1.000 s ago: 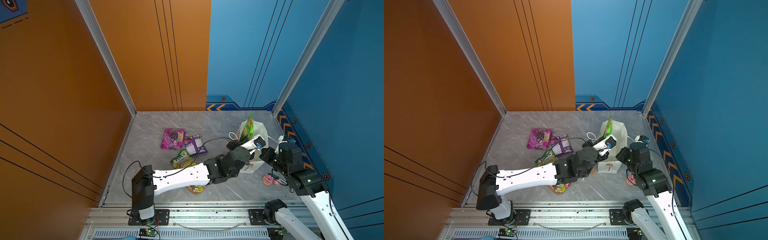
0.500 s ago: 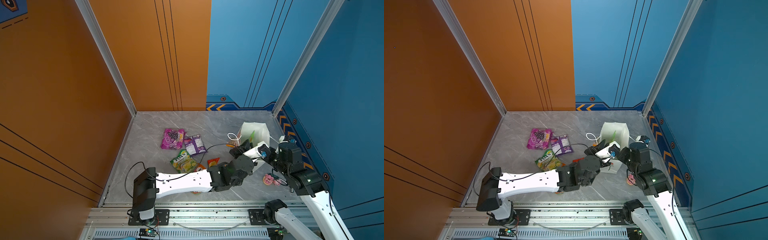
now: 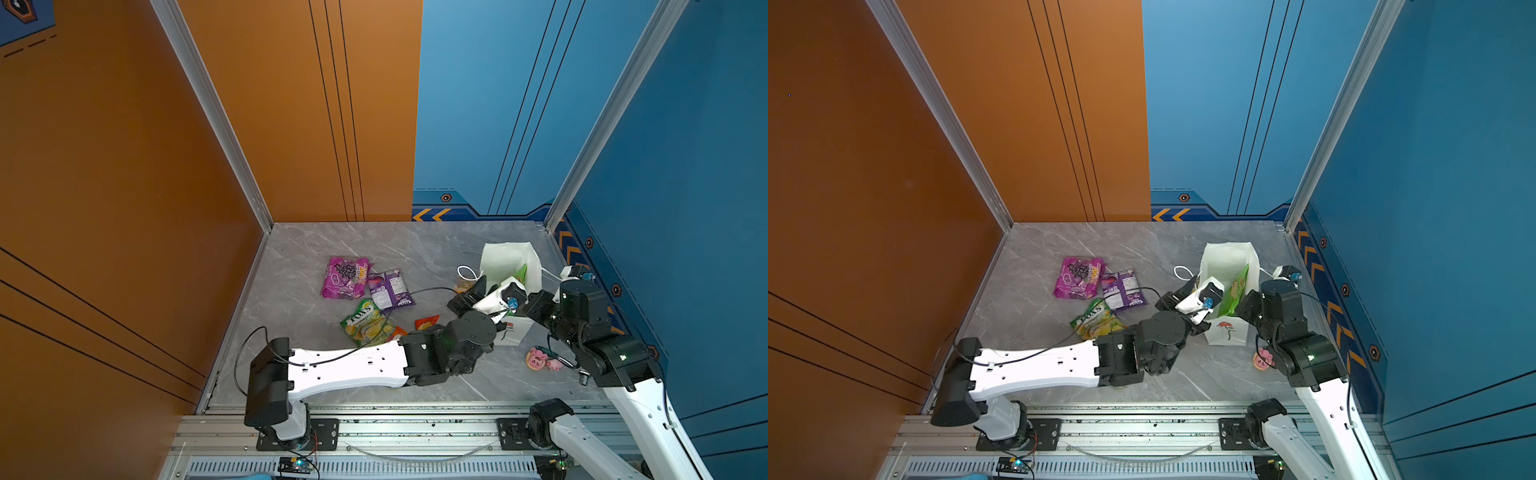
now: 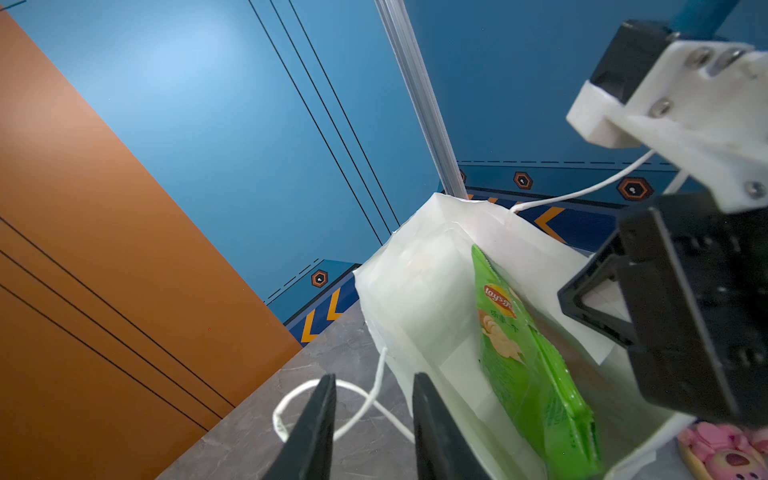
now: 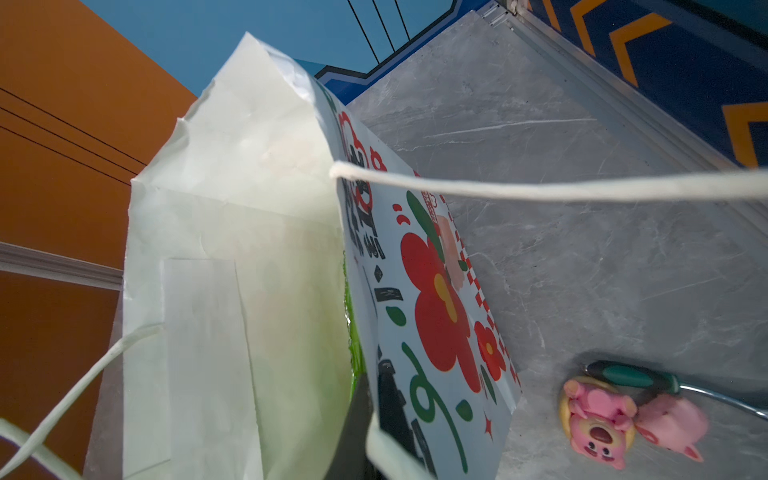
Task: Place the snacks into the paper bag
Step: 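Withdraw the left gripper toward the purple packets while the right gripper holds the bag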
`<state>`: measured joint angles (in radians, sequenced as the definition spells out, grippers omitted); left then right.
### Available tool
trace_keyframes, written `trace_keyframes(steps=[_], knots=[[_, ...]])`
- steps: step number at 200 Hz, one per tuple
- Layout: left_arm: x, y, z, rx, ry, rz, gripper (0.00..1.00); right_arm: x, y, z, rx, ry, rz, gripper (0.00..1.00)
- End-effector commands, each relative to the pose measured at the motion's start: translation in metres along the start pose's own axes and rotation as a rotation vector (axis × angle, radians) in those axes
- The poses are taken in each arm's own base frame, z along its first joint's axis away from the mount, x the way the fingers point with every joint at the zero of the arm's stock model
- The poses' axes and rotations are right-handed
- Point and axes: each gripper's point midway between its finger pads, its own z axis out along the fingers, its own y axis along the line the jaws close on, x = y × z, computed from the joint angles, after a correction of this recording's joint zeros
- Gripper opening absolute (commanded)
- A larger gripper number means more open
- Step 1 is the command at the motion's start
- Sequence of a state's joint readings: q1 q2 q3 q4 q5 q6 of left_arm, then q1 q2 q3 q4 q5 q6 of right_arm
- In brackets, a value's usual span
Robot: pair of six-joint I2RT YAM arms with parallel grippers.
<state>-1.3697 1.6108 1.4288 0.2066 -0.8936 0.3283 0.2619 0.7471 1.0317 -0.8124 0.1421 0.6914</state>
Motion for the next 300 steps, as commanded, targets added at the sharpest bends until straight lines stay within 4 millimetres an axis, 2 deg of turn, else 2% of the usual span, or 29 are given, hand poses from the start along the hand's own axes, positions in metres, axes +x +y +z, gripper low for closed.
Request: trace_keyframes(steps=[1,17,65,75,105,136,150,157,190,217,245,300], knots=[[-0.008,0.045,-0.017,-0.046,0.028,-0.169,0.38,-0.022,0.007,-0.013,0.007,-0.046,-0.088,0.00],[0.002,0.066,-0.023,-0.051,0.052,-0.254,0.45,-0.018,0.014,-0.007,0.003,0.012,-0.133,0.00],[0.050,0.124,-0.027,-0.134,0.157,-0.421,0.53,0.011,0.030,0.025,0.037,0.161,-0.255,0.00],[0.069,0.133,-0.028,-0.153,0.218,-0.431,0.54,0.016,0.034,0.029,0.050,0.175,-0.288,0.00],[0.107,0.161,-0.032,-0.220,0.320,-0.498,0.55,0.026,0.047,0.037,0.040,0.200,-0.336,0.00],[0.149,0.187,-0.044,-0.303,0.444,-0.528,0.62,0.018,0.051,0.033,0.029,0.173,-0.339,0.00],[0.175,0.206,-0.052,-0.368,0.518,-0.541,0.63,0.013,0.054,0.028,0.016,0.155,-0.343,0.00],[0.187,0.209,-0.055,-0.365,0.565,-0.565,0.64,0.009,0.054,0.026,0.015,0.140,-0.342,0.00],[0.247,0.244,-0.065,-0.466,0.734,-0.660,0.69,-0.006,0.045,0.015,0.026,0.077,-0.318,0.00],[0.279,0.254,-0.050,-0.468,0.845,-0.661,0.72,-0.014,0.040,0.004,0.006,0.028,-0.285,0.00],[0.298,0.250,-0.016,-0.434,0.945,-0.575,0.75,-0.011,0.035,-0.004,-0.018,0.004,-0.263,0.00],[0.344,0.243,0.047,-0.471,1.124,-0.379,0.76,0.000,0.024,-0.005,-0.027,0.016,-0.257,0.00]])
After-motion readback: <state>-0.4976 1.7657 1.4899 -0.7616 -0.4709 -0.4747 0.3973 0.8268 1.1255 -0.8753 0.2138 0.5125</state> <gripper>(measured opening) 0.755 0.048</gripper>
